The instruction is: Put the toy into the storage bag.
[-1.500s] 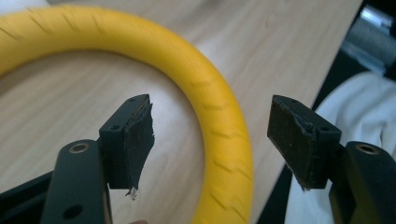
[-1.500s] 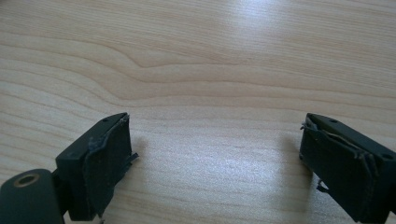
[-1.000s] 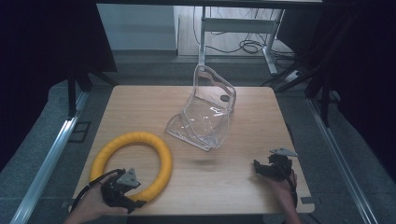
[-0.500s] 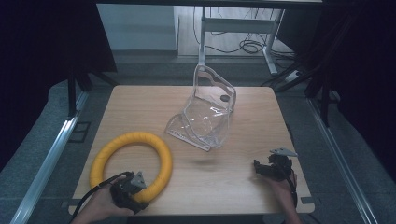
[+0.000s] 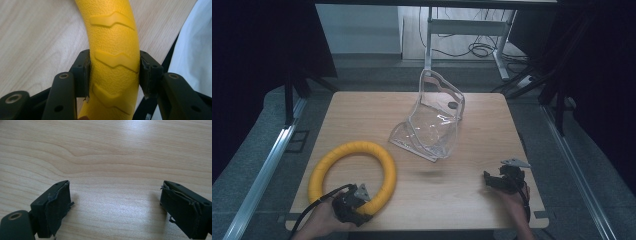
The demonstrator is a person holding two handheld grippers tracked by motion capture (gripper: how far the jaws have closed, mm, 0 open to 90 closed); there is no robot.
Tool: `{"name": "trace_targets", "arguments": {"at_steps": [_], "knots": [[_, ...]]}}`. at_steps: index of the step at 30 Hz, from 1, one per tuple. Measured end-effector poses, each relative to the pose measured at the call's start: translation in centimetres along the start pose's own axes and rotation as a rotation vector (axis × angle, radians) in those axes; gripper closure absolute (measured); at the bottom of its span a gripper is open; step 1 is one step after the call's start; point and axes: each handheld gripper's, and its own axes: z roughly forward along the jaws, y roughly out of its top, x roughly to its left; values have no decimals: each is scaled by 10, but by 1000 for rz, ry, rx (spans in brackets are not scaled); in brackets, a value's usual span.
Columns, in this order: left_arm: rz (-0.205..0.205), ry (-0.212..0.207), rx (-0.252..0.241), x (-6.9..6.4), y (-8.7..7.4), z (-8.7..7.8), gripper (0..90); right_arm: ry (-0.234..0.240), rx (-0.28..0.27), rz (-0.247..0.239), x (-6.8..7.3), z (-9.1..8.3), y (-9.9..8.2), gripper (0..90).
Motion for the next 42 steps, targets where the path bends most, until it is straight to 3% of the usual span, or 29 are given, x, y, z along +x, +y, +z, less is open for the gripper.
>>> {"name": "trace_targets", "arguments": {"at_steps": [1,2,3,4,6,11,15,17,24,27,28,35,42], "knots": [[0,0,0,0,0,0,508,-1,0,0,0,0,0,98],[-12,-11,-58,2,1,-7,509,-2,-1,0,0,0,0,98],[-12,-11,-58,2,1,-7,510,-2,-1,0,0,0,0,98],[-32,-21,-135,5,2,-16,511,-1,-1,-2,0,0,0,99],[-44,-34,-196,8,2,-24,513,-2,-1,-1,0,0,0,98],[-72,-67,-281,15,0,-37,513,-2,1,-1,0,0,0,98],[-80,-74,-311,19,-2,-45,513,-2,2,2,0,0,0,99],[-98,-92,-356,24,-3,-53,513,-3,1,3,0,0,0,103],[-126,-78,-444,32,-4,-72,515,-4,0,6,0,0,0,106],[-144,-80,-500,39,-6,-83,516,-5,-1,4,0,0,0,108],[-162,-96,-540,44,-8,-89,516,-5,-1,5,0,0,0,109],[-188,-109,-608,55,-11,-102,515,-7,-1,5,0,0,0,110],[-189,-107,-629,58,-10,-109,515,-7,-1,6,0,0,0,111]]}}
